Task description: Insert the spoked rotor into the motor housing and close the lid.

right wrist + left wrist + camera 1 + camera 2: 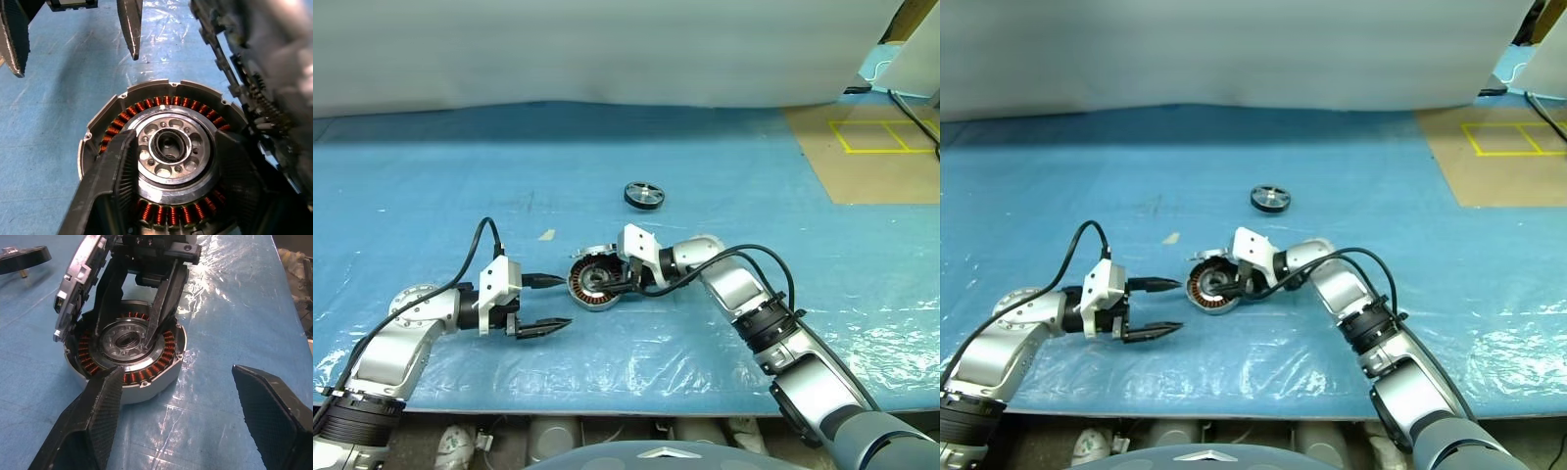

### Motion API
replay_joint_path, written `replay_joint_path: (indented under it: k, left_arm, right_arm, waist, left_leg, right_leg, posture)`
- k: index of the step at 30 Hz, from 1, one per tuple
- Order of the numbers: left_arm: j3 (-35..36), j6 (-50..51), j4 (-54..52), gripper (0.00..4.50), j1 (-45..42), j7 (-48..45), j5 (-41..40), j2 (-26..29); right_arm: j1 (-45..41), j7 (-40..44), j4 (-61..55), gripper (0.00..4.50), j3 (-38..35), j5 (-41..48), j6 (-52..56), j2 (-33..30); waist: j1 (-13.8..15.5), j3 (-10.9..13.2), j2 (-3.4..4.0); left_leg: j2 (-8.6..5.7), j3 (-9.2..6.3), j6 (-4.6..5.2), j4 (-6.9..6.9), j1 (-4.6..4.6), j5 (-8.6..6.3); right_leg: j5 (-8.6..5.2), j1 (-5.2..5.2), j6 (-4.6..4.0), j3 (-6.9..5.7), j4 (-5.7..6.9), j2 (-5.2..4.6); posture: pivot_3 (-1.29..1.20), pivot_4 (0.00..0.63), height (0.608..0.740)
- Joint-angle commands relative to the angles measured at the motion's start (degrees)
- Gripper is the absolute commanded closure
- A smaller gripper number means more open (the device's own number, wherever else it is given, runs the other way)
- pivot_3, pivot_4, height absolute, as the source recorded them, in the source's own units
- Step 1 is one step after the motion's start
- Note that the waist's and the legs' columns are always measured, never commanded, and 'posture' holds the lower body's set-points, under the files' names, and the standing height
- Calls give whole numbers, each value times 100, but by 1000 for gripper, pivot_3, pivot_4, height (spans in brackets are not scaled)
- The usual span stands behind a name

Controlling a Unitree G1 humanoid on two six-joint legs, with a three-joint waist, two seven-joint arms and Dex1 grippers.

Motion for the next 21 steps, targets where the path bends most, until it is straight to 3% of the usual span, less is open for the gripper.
replay_joint_path:
  k: [1,7,10,15,16,21]
  left_arm:
    - [27,-49,-132,787,27,-19,-23,44]
    - [15,-63,-94,787,37,-29,-6,42]
    - [25,-47,-99,787,51,-38,-20,53]
    - [-7,-50,-9,787,-21,-68,3,41]
    - [-12,-47,3,787,-39,-75,7,42]
    - [-18,-45,38,787,-75,-98,14,44]
  right_arm:
    - [-11,-48,-186,1952,-120,-7,73,-91]
    - [86,-84,-600,1952,-413,262,309,-242]
    - [192,-105,-900,2567,-574,465,603,-266]
    - [294,-154,-970,4290,-647,624,829,-199]
    - [278,-173,-934,4456,-633,616,834,-169]
    - [245,-139,-872,4456,-551,639,929,-72]
  waist:
    - [0,0,0]
    - [10,0,0]
    - [7,0,0]
    - [-2,0,-1]
    - [-1,0,-1]
    - [1,0,-1]
  left_leg:
    - [0,0,0,0,0,0]
    - [-1,0,0,0,-1,0]
    - [0,0,0,0,-1,0]
    - [2,0,0,-2,0,0]
    - [2,0,0,-2,0,0]
    - [1,0,0,-2,0,0]
  right_leg:
    - [0,0,0,0,0,0]
    - [0,0,0,0,0,-1]
    - [0,0,0,0,-1,0]
    - [0,-1,0,0,-1,3]
    - [0,-1,0,0,-1,2]
    - [0,-1,0,0,-1,2]
  posture:
    - [0,150,740]
    - [0,150,740]
    - [0,150,740]
    - [0,150,740]
    - [0,150,740]
    - [0,150,740]
